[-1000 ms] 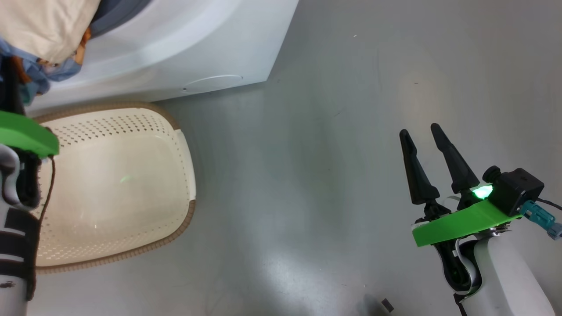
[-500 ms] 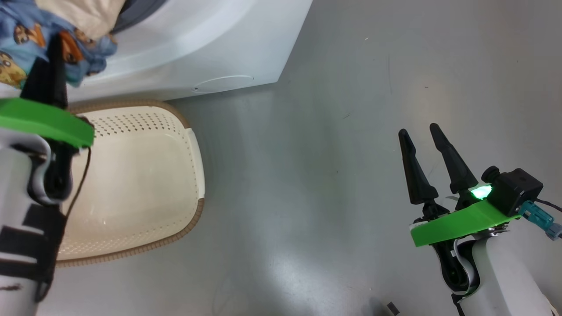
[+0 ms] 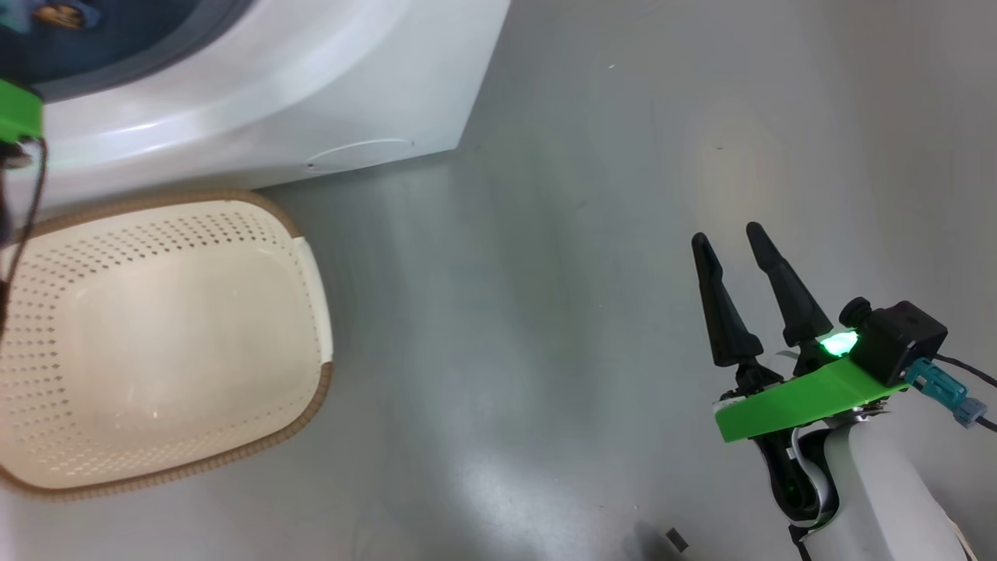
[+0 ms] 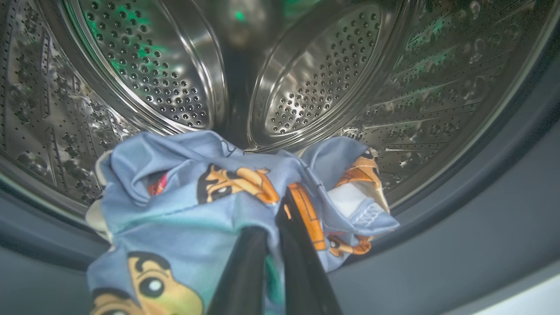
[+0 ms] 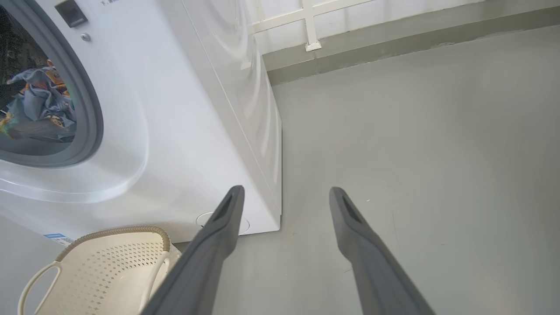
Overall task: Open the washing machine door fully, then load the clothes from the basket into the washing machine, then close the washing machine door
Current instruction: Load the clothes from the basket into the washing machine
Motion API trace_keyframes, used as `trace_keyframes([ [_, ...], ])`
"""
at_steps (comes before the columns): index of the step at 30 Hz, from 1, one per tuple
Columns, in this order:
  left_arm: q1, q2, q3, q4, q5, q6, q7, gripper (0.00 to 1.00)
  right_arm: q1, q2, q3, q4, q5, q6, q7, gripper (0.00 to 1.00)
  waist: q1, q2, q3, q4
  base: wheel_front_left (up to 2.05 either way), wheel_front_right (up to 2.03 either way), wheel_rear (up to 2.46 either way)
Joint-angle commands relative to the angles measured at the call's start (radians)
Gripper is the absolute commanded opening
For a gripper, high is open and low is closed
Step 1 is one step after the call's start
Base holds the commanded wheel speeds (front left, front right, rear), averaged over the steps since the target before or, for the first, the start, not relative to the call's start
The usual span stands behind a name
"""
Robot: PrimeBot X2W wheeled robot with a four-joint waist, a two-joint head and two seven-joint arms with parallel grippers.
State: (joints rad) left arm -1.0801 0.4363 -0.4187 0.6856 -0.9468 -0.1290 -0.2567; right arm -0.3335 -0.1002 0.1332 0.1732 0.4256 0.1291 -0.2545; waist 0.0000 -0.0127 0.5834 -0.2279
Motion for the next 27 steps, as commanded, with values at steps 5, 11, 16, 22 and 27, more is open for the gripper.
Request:
trace_keyframes([
  [5,-0.101,0.052,0.015,0.081,0.095,-0.002,-0.005,0.0,0.012,0.005,0.032,-0.017,0.006,0.002,-0.007,1.0,0.0,0.0,0.005,-0.03,0.0,0.0,0.0],
  [11,-0.184,0.047,0.013,0.157,0.242,-0.002,-0.005,0.0,0.012,0.011,0.047,-0.015,0.01,0.002,-0.007,1.0,0.0,0.0,0.004,-0.054,0.0,0.0,0.0],
  [16,-0.212,0.043,0.133,0.063,0.4,0.011,-0.005,0.0,0.001,0.017,0.054,-0.023,0.012,0.002,-0.007,1.0,0.0,0.0,0.02,-0.073,0.0,0.0,0.0],
  [22,-0.135,-0.002,0.177,0.164,0.511,0.005,-0.005,0.0,0.009,0.02,0.057,-0.023,0.014,0.002,-0.007,1.0,0.0,0.0,0.013,-0.081,0.0,0.0,0.0],
  [27,-0.16,-0.005,0.164,0.274,0.547,0.001,-0.005,0.05,0.014,0.021,0.059,-0.024,0.013,0.002,-0.007,1.0,0.0,0.0,0.013,-0.079,0.0,0.0,0.0],
])
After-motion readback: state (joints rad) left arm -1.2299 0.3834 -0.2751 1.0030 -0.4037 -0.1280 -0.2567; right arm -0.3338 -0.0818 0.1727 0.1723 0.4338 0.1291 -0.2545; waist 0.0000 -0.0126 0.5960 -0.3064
